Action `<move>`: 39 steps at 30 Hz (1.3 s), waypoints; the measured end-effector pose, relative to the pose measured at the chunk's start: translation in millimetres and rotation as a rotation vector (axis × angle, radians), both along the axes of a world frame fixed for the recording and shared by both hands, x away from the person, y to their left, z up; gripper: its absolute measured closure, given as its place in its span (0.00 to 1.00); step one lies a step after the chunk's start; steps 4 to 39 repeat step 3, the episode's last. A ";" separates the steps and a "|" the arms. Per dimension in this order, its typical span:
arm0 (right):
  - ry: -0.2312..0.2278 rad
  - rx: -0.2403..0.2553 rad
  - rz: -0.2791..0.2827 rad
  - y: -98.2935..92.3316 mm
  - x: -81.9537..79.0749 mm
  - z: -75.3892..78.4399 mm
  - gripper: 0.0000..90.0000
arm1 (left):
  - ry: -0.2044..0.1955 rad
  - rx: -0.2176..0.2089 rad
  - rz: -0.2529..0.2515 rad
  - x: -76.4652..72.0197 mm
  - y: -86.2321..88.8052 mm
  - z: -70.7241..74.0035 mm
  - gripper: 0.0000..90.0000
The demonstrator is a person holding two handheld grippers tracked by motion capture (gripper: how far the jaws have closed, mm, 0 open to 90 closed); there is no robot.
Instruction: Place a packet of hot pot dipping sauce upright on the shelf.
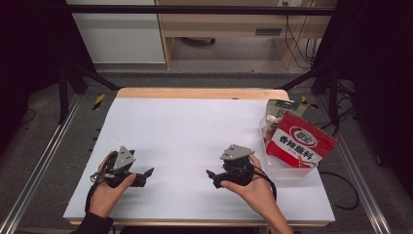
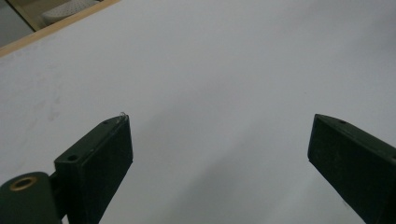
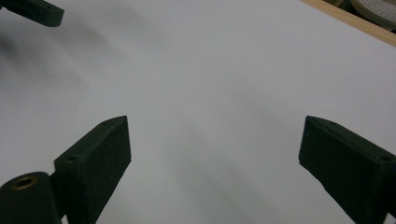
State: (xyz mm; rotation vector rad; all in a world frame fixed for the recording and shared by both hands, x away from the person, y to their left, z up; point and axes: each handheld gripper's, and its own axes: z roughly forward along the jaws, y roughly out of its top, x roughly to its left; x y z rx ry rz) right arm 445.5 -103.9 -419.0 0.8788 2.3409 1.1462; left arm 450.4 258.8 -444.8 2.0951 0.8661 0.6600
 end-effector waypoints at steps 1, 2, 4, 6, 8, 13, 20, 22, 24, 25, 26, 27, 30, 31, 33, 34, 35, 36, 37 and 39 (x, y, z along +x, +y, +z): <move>0.000 0.005 0.000 1.7 1.0 -4.4 0.09 | 0.002 -0.005 -0.001 0.2 -0.3 -0.2 0.07; -0.003 0.006 0.000 3.1 1.2 -8.4 0.09 | 0.003 -0.005 -0.004 0.8 -0.2 0.0 0.07; -0.001 0.003 0.007 4.2 1.2 -12.1 0.09 | 0.003 -0.009 -0.004 1.2 -0.5 -0.1 0.07; -0.001 0.003 0.007 4.2 1.2 -12.1 0.09 | 0.003 -0.009 -0.004 1.2 -0.5 -0.1 0.07; -0.001 0.003 0.007 4.2 1.2 -12.1 0.09 | 0.003 -0.009 -0.004 1.2 -0.5 -0.1 0.07; -0.001 0.003 0.007 4.2 1.2 -12.1 0.09 | 0.003 -0.009 -0.004 1.2 -0.5 -0.1 0.07; -0.001 0.003 0.007 4.2 1.2 -12.1 0.09 | 0.003 -0.009 -0.004 1.2 -0.5 -0.1 0.07; -0.001 0.003 0.007 4.2 1.2 -12.1 0.09 | 0.003 -0.009 -0.004 1.2 -0.5 -0.1 0.07; -0.001 0.003 0.007 4.2 1.2 -12.1 0.09 | 0.003 -0.009 -0.004 1.2 -0.5 -0.1 0.07; -0.001 0.003 0.007 4.2 1.2 -12.1 0.09 | 0.003 -0.009 -0.004 1.2 -0.5 -0.1 0.07; -0.001 0.003 0.007 4.2 1.2 -12.1 0.09 | 0.003 -0.009 -0.004 1.2 -0.5 -0.1 0.07; -0.001 0.003 0.007 4.2 1.2 -12.1 0.09 | 0.003 -0.009 -0.004 1.2 -0.5 -0.1 0.07; -0.001 0.003 0.007 4.2 1.2 -12.1 0.09 | 0.003 -0.009 -0.004 1.2 -0.5 -0.1 0.07; -0.001 0.003 0.007 4.2 1.2 -12.1 0.09 | 0.003 -0.009 -0.004 1.2 -0.5 -0.1 0.07; -0.001 0.003 0.007 4.2 1.2 -12.1 0.09 | 0.003 -0.009 -0.004 1.2 -0.5 -0.1 0.07; -0.001 0.003 0.007 4.2 1.2 -12.1 0.09 | 0.003 -0.009 -0.004 1.2 -0.5 -0.1 0.07; -0.001 0.003 0.007 4.2 1.2 -12.1 0.09 | 0.003 -0.009 -0.004 1.2 -0.5 -0.1 0.07; -0.001 0.003 0.007 4.2 1.2 -12.1 0.09 | 0.003 -0.009 -0.004 1.2 -0.5 -0.1 0.07; -0.001 0.003 0.007 4.2 1.2 -12.1 0.09 | 0.003 -0.009 -0.004 1.2 -0.5 -0.1 0.07; -0.001 0.003 0.007 4.2 1.2 -12.1 0.09 | 0.003 -0.009 -0.004 1.2 -0.5 -0.1 0.07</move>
